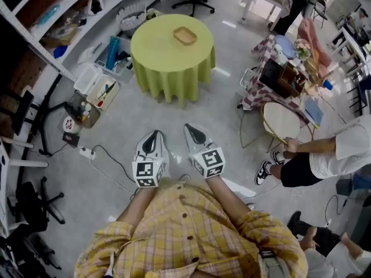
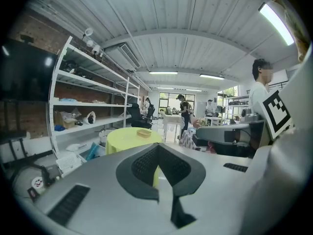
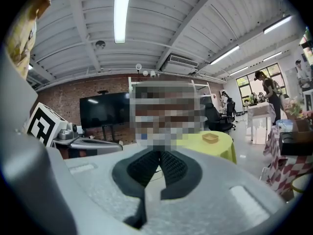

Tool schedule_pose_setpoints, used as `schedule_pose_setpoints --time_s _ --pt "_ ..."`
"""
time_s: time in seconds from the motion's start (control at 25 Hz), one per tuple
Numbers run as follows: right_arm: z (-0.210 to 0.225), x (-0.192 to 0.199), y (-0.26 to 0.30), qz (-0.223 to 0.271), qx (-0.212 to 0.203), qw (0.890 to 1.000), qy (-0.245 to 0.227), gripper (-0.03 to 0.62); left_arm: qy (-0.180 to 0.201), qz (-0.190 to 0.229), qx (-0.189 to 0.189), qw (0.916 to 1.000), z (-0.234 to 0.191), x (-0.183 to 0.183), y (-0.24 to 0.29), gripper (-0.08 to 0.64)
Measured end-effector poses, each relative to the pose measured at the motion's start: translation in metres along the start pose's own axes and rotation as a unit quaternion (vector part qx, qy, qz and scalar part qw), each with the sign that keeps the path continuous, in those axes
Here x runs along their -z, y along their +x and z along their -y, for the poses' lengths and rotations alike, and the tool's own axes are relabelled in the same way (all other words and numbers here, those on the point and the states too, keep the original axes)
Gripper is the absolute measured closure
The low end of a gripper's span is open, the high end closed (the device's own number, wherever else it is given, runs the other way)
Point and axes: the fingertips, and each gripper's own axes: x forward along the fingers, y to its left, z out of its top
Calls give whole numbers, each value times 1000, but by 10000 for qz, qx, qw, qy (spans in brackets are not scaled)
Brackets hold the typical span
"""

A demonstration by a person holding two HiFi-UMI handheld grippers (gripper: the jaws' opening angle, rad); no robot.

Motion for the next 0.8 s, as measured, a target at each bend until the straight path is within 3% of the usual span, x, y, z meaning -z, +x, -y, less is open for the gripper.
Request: schedule_pose_setpoints --time_s 0.48,0.8 --pt "51 -29 105 28 115 9999 -51 595 71 31 134 9999 -64 -34 103 558" --pt "87 -63 192 63 318 9995 48 595 458 -92 386 9982 -112 -70 178 557"
